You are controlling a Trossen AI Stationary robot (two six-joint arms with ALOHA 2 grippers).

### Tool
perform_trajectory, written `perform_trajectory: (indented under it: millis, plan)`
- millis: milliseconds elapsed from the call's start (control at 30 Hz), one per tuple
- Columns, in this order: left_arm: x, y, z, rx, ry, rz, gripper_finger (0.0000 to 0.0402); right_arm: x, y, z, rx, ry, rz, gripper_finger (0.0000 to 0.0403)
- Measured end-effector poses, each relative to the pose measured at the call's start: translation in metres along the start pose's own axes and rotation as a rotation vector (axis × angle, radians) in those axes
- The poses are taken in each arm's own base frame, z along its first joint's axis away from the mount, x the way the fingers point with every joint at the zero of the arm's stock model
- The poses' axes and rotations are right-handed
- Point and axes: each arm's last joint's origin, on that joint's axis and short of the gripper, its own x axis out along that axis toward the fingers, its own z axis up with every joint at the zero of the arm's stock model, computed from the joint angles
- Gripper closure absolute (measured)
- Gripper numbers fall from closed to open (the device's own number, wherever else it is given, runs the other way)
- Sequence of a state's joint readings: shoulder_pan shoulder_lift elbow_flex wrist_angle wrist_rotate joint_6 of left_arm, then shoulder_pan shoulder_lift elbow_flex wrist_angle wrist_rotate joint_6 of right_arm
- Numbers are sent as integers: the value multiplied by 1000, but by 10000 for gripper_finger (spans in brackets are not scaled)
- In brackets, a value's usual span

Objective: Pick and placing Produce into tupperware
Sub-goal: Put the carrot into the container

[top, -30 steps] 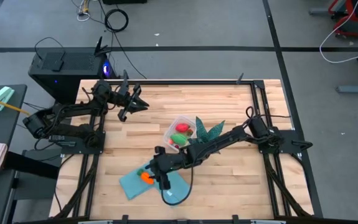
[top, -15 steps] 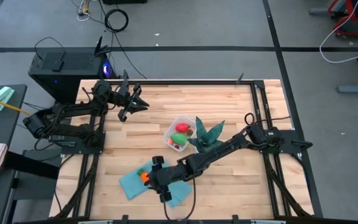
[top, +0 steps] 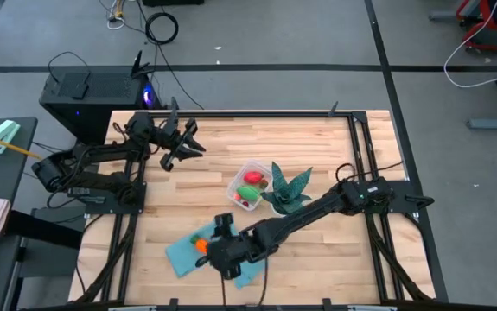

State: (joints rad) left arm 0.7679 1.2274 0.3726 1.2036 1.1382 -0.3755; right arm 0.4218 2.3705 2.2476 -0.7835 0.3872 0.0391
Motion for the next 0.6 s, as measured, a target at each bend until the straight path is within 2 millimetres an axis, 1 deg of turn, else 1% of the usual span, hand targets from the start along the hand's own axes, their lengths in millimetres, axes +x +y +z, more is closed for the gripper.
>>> perform_trajectory:
  millis: [33, 100, 133, 200, 267, 333, 400, 467, 533, 567, 600]
  plan:
    - [2, -2, 2, 12, -8, -18, 315, -20, -2, 7, 18, 4, -46, 189]
    - [5, -5, 3, 31, -13, -47, 315, -56, -6, 14, 45, 7, -112, 198]
    - [7, -6, 2, 34, -13, -55, 315, -79, -7, 15, 51, -15, -133, 203]
    - [9, -8, 2, 43, -14, -69, 315, -118, -7, 8, 53, 0, -167, 218]
    - [11, -9, 2, 51, -14, -78, 314, -158, -8, -5, 104, 21, -241, 239]
    - [13, -10, 1, 50, -11, -87, 315, -197, -10, -17, 160, -33, -311, 265]
    - [14, -11, 1, 55, -14, -92, 317, -232, -10, -30, 193, -117, -336, 296]
    - [13, -10, 1, 54, -14, -90, 316, -255, -6, -48, 223, -177, -321, 332]
    - [13, -10, 1, 55, -16, -86, 315, -268, 0, -74, 236, -205, -310, 373]
    - [13, -10, 1, 53, -17, -83, 315, -275, 0, -89, 252, -231, -313, 387]
    - [13, -10, 1, 53, -17, -83, 315, -280, 0, -105, 281, -265, -325, 394]
